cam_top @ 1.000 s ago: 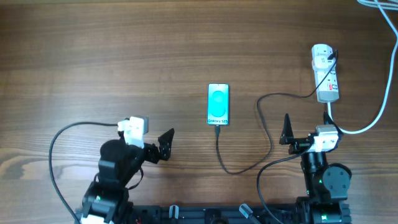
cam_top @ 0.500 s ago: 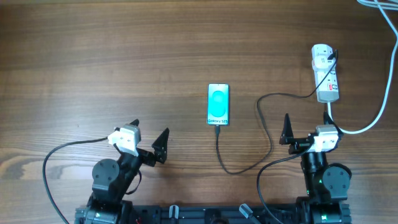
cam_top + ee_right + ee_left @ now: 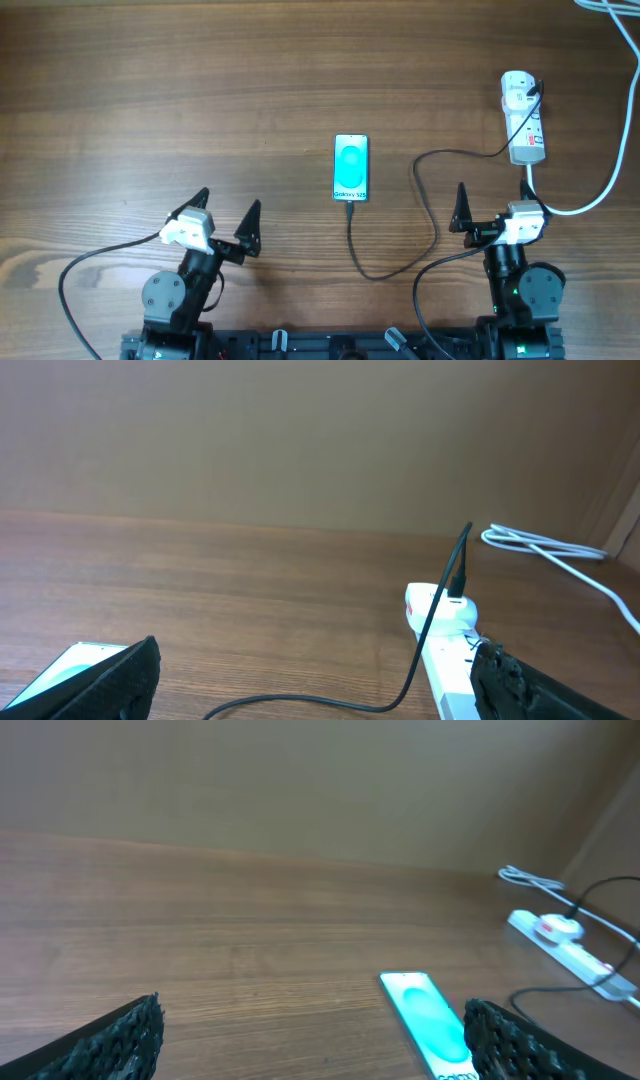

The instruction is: Plug charger to phone and switch on socket

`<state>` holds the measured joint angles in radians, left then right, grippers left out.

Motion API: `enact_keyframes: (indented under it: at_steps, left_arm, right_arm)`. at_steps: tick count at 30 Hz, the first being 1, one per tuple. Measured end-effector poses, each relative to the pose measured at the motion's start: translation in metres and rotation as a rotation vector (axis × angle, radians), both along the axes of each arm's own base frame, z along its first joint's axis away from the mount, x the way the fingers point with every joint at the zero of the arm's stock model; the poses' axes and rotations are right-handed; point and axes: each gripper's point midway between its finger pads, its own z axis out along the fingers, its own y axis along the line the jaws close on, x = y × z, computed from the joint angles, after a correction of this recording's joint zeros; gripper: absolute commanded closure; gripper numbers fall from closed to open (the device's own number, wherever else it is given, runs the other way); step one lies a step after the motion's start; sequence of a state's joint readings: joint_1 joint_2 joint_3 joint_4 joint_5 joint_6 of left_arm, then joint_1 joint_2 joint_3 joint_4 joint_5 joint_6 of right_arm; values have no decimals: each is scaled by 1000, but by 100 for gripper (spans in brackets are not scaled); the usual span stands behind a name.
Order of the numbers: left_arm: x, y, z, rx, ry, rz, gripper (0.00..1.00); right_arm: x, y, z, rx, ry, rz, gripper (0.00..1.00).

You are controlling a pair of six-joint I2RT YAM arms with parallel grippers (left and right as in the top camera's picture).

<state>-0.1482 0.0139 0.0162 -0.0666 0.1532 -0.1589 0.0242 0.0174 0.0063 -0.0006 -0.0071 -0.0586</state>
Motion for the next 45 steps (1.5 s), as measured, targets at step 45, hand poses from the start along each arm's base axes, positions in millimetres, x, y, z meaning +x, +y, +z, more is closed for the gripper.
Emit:
enact_keyframes:
  at_steps: [45]
  left_arm:
    - [8,55,-3,199,-23,251,0]
  right_arm:
    - [0,0,0,0,0,0,0]
